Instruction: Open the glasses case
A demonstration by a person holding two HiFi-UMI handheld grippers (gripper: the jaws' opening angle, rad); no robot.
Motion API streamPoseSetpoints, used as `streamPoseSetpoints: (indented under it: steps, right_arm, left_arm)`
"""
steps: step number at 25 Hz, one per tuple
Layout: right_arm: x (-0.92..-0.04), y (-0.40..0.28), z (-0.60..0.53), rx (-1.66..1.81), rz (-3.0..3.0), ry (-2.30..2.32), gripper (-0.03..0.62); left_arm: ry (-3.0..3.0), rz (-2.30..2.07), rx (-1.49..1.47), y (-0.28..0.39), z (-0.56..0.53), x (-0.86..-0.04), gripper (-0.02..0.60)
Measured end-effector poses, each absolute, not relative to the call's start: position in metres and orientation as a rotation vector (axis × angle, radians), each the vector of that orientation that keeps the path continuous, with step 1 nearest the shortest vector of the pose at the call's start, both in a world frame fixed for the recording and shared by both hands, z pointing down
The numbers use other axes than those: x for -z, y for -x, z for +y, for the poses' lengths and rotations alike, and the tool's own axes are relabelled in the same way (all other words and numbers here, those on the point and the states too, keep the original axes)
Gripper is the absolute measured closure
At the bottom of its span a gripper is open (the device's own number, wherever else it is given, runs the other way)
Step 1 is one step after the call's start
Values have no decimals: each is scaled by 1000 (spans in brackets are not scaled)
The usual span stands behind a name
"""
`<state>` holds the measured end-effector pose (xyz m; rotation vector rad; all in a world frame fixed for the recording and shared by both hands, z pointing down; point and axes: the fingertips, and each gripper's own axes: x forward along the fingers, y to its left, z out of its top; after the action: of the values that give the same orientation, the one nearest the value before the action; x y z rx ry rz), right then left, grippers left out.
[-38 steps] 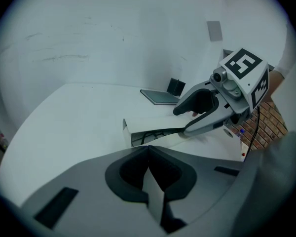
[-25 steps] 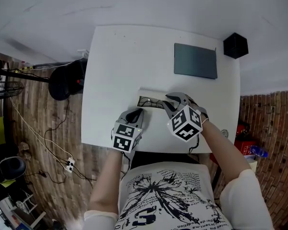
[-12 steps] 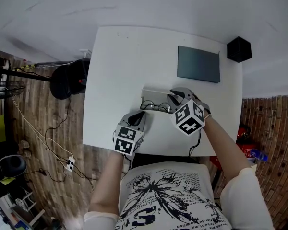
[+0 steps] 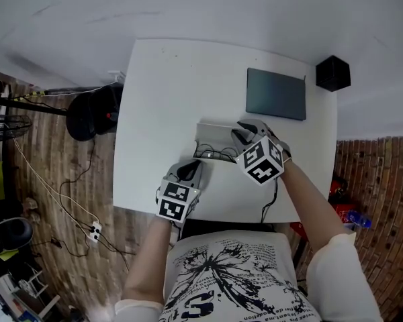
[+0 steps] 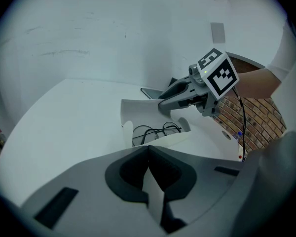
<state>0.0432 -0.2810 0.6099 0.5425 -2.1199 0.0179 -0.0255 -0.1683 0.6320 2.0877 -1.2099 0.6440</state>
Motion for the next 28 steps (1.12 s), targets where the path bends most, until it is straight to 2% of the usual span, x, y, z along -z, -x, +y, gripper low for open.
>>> streamPoseSetpoints:
  steps: [13,21,28]
  right_arm:
    - [-612,-46,-290,-95,-2130,-606,444]
    - [-574,-51,-278,-164,-2203,-741,445]
    - [-519,-68,-266,-236,-2303,-907,532]
  left_arm:
    - [-2103,-1178,-649,27,-172,-633,568]
    - [-2152,-1196,-784,29,-177,-621,568]
    - [-2236,-1268,-712,32,-193,-566,568]
